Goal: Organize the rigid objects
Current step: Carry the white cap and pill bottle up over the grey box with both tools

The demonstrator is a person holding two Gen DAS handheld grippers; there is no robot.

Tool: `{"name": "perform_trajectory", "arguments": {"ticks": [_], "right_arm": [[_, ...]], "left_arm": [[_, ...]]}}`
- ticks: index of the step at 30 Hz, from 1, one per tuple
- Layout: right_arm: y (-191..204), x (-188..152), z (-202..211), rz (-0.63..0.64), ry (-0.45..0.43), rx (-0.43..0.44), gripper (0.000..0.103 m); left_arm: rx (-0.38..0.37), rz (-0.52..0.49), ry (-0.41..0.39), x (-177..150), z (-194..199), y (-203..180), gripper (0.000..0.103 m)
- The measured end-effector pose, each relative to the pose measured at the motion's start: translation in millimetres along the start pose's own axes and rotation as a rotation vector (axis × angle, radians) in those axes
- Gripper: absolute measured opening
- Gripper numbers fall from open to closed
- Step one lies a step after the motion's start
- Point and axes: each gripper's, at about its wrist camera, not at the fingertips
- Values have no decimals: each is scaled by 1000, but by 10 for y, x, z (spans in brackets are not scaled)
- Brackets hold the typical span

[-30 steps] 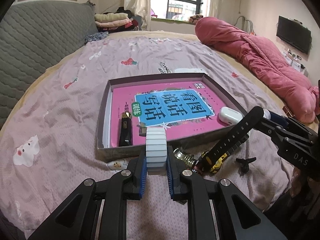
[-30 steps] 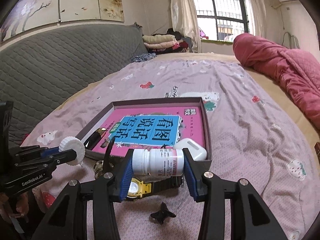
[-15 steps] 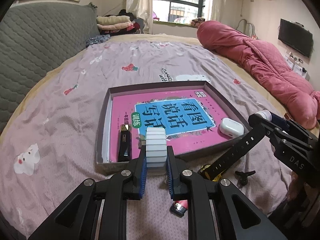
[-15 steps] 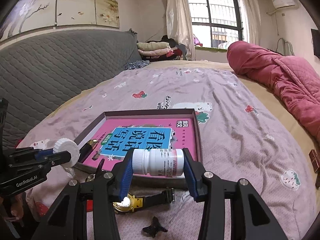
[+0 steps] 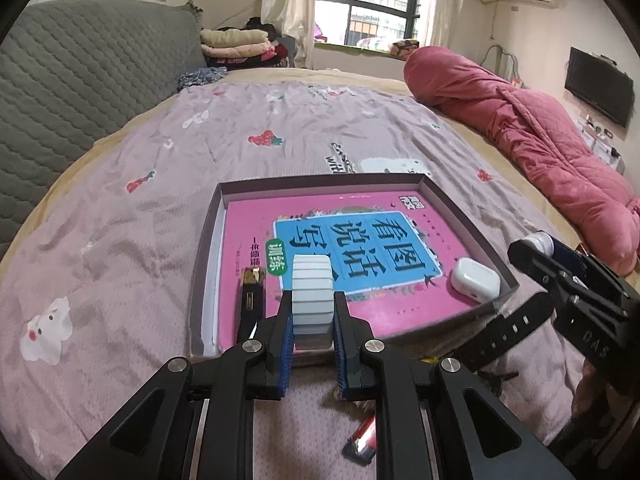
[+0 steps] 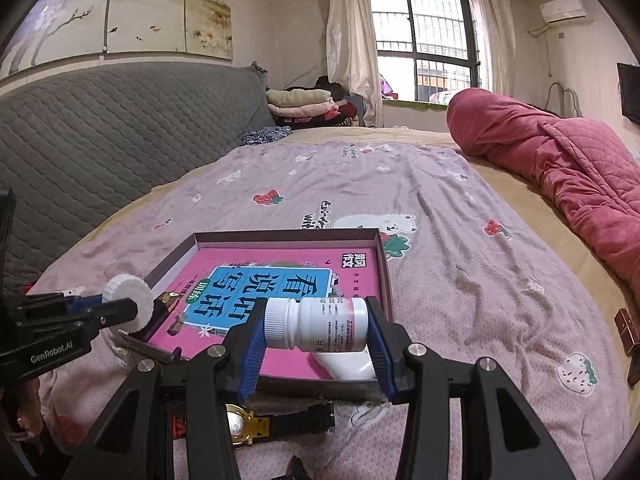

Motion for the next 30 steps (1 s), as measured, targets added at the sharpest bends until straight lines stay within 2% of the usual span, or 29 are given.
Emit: {"name": "perform_trajectory", "arguments": {"ticks": [8, 19, 30], "right_arm": [[61, 43, -131, -8, 3, 6, 46], [-4, 89, -272, -34, -1, -32, 46], [164, 22, -404, 26, 42, 8, 46]], "left_arm": [[2, -17, 4, 54, -101, -17, 17], [4, 0, 21, 63, -237, 40, 17], [-5, -16, 41, 84, -388, -20, 17]]}}
Point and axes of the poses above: each gripper's, at about its wrist camera, not at the fingertips, and z roughly against the way its jaws point, y to its left, x to its top, and after that the axes turned 10 degrees about -z, right-handed
